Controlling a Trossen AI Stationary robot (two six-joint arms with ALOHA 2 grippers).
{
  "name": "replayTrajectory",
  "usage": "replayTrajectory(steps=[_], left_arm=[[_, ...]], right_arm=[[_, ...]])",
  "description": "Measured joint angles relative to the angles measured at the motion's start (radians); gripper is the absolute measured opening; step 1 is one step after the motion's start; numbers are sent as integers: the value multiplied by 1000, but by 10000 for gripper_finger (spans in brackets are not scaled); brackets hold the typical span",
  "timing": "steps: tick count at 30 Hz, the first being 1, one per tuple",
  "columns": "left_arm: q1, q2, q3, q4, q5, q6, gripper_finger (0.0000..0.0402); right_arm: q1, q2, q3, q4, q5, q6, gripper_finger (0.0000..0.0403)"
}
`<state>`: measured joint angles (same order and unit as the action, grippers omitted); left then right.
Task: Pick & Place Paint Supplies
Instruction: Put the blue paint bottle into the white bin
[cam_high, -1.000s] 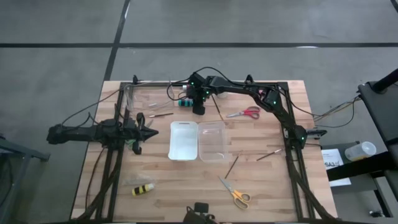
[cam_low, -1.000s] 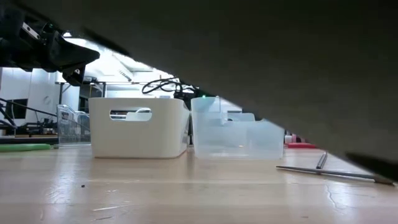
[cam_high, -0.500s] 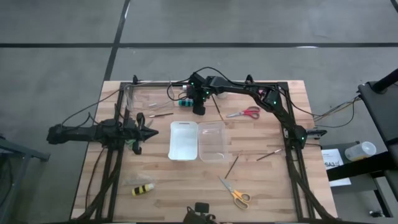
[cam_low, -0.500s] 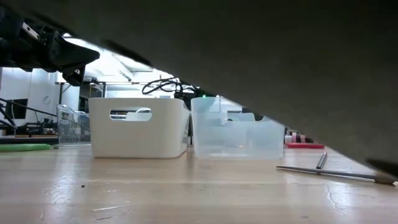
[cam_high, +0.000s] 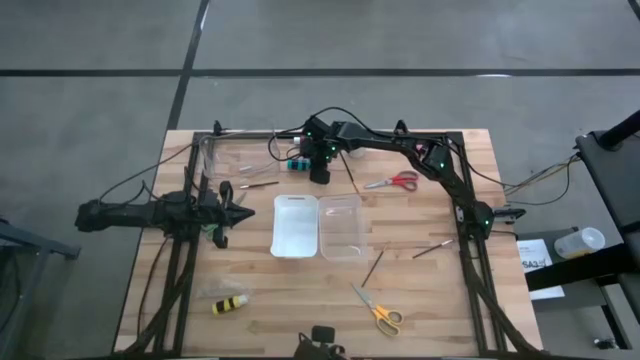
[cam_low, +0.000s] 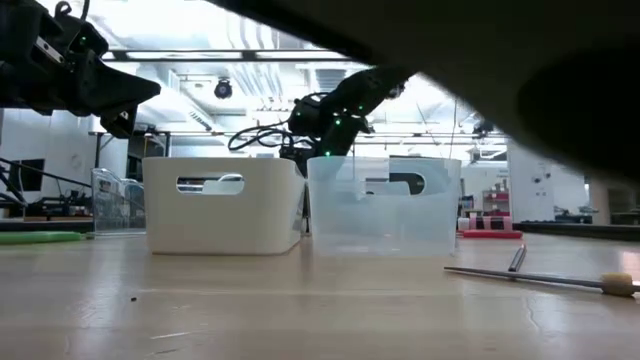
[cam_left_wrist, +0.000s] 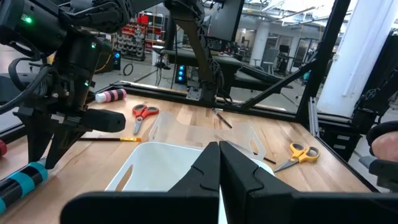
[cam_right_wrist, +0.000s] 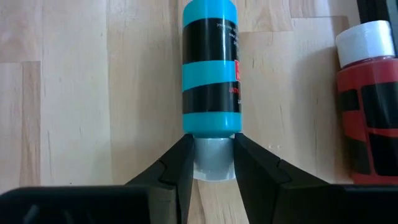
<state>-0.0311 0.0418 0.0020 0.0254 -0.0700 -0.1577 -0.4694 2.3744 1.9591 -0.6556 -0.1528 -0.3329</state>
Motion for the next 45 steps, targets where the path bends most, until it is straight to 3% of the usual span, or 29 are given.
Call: replayTrajectory(steps=[30,45], left_arm=[[0,0,0,0,0,0,1],[0,0,0,0,0,0,1]], right_arm=[[-2,-30,-38,-34,37,16,97],[-19,-35,-20,-202,73,126,98]])
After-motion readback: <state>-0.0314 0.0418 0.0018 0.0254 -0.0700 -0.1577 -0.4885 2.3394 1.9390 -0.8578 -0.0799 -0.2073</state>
